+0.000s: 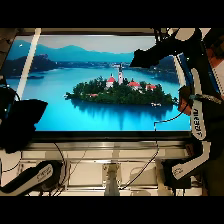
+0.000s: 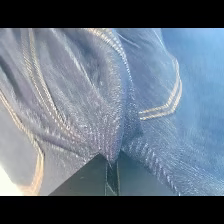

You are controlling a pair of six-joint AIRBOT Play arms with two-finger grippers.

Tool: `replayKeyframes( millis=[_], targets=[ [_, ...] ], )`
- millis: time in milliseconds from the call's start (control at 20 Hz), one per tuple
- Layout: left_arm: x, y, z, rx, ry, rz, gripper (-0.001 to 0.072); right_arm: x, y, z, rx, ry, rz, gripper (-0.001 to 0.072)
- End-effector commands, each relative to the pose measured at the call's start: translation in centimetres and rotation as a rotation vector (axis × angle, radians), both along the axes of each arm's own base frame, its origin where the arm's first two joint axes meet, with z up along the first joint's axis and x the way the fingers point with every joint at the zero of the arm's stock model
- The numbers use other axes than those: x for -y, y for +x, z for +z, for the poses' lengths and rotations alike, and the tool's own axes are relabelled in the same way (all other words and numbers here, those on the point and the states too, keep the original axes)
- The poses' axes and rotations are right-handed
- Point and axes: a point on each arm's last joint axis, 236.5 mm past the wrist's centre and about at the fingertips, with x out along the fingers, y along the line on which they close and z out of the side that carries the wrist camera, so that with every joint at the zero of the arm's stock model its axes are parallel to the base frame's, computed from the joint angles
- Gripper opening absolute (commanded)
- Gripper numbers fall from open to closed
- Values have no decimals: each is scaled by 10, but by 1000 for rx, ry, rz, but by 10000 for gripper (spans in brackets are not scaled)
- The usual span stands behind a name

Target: Fold the clothes and pants, and hang the long-sleeved shirts on hangers.

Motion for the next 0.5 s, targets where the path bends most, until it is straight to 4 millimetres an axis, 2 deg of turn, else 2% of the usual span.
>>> replayKeyframes(
  millis=[0,250,300,350,450],
  targets=[
    [63,29,48,161,-9,-184,48,0,0,0,0,0,-1,17],
    [129,70,137,586,-60,-335,47,5,2,-3,4,-24,-9,16],
    [141,75,141,614,-81,-370,47,6,3,-4,6,-30,-10,16],
    [160,80,138,626,-139,-406,46,6,3,-4,6,-31,-11,17],
    [213,90,123,616,-283,-518,46,6,4,-4,11,-30,-14,16]
  ],
)
